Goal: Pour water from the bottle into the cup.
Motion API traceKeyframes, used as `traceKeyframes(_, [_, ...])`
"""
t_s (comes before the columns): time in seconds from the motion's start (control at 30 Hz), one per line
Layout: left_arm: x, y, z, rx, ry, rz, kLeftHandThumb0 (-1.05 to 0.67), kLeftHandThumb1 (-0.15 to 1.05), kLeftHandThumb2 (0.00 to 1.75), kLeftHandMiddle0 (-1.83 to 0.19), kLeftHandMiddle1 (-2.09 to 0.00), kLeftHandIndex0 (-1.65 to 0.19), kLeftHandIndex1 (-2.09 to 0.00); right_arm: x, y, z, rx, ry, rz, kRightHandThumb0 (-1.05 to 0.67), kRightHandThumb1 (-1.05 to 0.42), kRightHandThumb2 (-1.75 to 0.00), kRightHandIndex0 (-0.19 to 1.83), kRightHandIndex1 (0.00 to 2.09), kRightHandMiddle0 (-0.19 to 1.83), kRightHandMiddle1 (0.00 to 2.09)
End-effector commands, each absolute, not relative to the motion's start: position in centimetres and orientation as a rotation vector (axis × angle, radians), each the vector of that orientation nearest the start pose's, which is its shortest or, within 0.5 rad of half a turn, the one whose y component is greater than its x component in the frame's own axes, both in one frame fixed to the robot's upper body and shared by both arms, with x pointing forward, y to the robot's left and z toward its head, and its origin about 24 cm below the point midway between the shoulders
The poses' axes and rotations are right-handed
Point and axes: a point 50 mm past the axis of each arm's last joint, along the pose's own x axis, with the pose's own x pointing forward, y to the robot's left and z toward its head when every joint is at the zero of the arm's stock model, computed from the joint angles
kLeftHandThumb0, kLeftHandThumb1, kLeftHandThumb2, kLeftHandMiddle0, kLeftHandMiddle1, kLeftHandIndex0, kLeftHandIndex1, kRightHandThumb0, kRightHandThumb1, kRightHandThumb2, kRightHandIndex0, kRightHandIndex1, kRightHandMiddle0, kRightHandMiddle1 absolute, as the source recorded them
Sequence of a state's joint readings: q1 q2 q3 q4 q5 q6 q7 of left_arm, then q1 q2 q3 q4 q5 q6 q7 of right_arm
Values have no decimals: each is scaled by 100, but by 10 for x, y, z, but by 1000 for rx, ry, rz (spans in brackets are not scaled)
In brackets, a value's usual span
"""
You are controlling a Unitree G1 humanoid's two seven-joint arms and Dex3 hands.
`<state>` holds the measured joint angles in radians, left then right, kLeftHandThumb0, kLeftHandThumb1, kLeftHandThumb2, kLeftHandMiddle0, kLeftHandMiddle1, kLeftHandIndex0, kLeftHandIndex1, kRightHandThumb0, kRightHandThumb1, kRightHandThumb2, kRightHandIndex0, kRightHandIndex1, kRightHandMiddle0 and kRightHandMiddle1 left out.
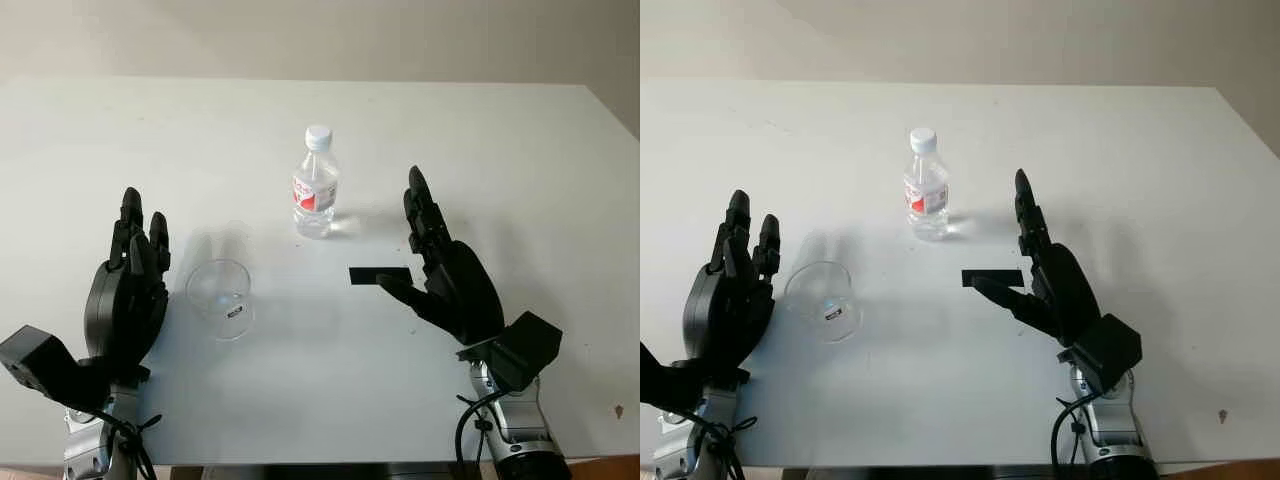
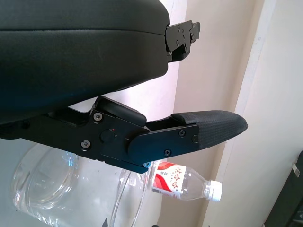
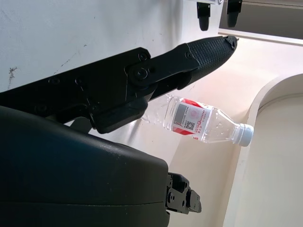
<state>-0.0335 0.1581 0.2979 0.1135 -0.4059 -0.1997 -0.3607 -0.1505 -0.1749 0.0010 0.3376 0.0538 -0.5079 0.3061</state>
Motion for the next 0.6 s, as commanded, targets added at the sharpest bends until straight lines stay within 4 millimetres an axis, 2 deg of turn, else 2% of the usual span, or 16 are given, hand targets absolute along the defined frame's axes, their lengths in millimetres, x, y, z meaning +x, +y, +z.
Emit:
traceKeyframes(0.0, [238,240,46,-210,-181,-7,-80,105,59,18,-5,19,-4,259,-163,33,-144,-232,326,-91,-101,-5,-19,0,-19,0])
traceKeyframes(0.2, [239,239,45,-214,-178,-14,-80,105,59,19,-5,19,-2,259,-164,32,-143,-224,332,-90,-102,-5,-19,0,-19,0])
traceKeyframes(0.3, [241,238,45,-212,-176,-15,-79,105,59,18,-5,19,-3,267,-161,34,-123,-212,344,-90,-99,-5,-19,0,-19,0])
traceKeyframes(0.57, [245,237,45,-219,-176,-14,-81,105,59,18,-5,19,-3,327,-134,81,-141,-304,405,-93,-98,-5,-19,0,-19,0])
